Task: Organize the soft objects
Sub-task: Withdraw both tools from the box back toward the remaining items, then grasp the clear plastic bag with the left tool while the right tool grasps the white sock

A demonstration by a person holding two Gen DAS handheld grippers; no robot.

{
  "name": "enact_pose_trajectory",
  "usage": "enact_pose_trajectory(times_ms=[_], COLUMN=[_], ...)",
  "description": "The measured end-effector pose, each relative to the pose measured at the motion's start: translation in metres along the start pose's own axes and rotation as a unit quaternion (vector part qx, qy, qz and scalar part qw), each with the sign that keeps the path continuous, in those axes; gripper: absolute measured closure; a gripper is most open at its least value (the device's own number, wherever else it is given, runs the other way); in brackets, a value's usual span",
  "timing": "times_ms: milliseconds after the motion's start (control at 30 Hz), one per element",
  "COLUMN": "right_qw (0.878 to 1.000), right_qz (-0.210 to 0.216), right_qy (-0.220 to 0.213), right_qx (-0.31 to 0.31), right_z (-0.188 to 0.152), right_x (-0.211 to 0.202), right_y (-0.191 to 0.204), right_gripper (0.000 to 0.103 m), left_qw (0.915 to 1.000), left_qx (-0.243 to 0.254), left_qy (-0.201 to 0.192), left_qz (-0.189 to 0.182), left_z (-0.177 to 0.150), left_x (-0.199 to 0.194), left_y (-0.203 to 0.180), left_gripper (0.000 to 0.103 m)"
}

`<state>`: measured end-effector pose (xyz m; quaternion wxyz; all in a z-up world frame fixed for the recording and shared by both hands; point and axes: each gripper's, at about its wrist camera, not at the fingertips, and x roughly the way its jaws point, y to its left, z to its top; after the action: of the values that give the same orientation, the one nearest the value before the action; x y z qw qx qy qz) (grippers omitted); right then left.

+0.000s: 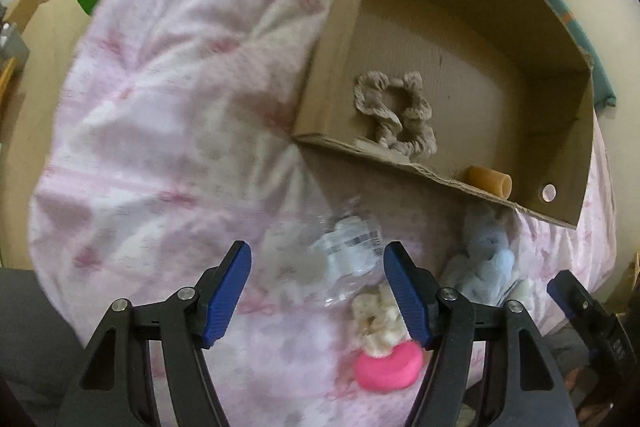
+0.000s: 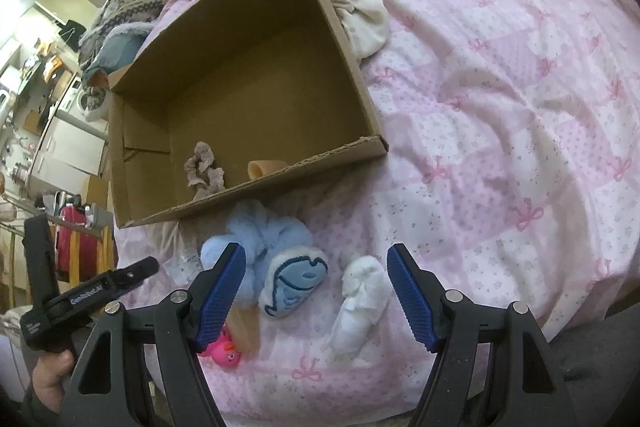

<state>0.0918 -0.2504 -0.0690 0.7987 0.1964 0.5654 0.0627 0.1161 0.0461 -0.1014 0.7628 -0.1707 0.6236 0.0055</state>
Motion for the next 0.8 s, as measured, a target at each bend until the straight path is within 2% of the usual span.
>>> enact_pose_trajectory(times_ms=[133,267,300,333,433,533,567,633,800], right_qw=[1.000,1.000,1.000,0.999,0.997,0.994,0.993,0.993,0.992], right_qz=[-0.004,-0.008,-0.009,-0.009,0.002,0.011,0.007,-0.004,-0.043], right_qy=[0.006,0.006,0.007,0.009,0.030,0.057,0.063,0.074,0.101], right_qx=[0.012,0.023,0.026,0.033,0.070,0.095,0.095,0.088,0.055], right_z=[0.001,0.003,0.003,0.003,0.003,0.001,0.000,-0.001,-0.006], right_x=[0.003,0.004,0.004,0.005,0.010,0.020,0.023,0.028,0.040], right_y=[-0.006,-0.012,-0.013,-0.015,-0.028,-0.037,-0.037,-0.035,-0.025], right_gripper=[0.026,0.026,0.026,0.026,0.026,0.028,0.031,0.045,0.059], left_qw=[0.9997,0.9983,0.9977,0.9975,0.9975,0.9985,0.9987,0.9990,0.9991], left_qx=[0.014,0.036,0.043,0.046,0.049,0.035,0.034,0.035,0.037], left_qy=[0.019,0.023,0.020,0.019,0.026,0.026,0.024,0.015,0.002], left_qz=[0.011,0.040,0.047,0.051,0.044,0.031,0.028,0.024,0.020], left_z=[0.001,-0.004,-0.005,-0.005,-0.005,-0.003,-0.002,0.000,0.003], left_x=[0.024,0.039,0.040,0.040,0.040,0.037,0.034,0.027,0.008], left_y=[-0.016,-0.028,-0.030,-0.031,-0.030,-0.020,-0.018,-0.014,-0.007], left_gripper=[0.037,0.037,0.044,0.063,0.090,0.090,0.090,0.090,0.090])
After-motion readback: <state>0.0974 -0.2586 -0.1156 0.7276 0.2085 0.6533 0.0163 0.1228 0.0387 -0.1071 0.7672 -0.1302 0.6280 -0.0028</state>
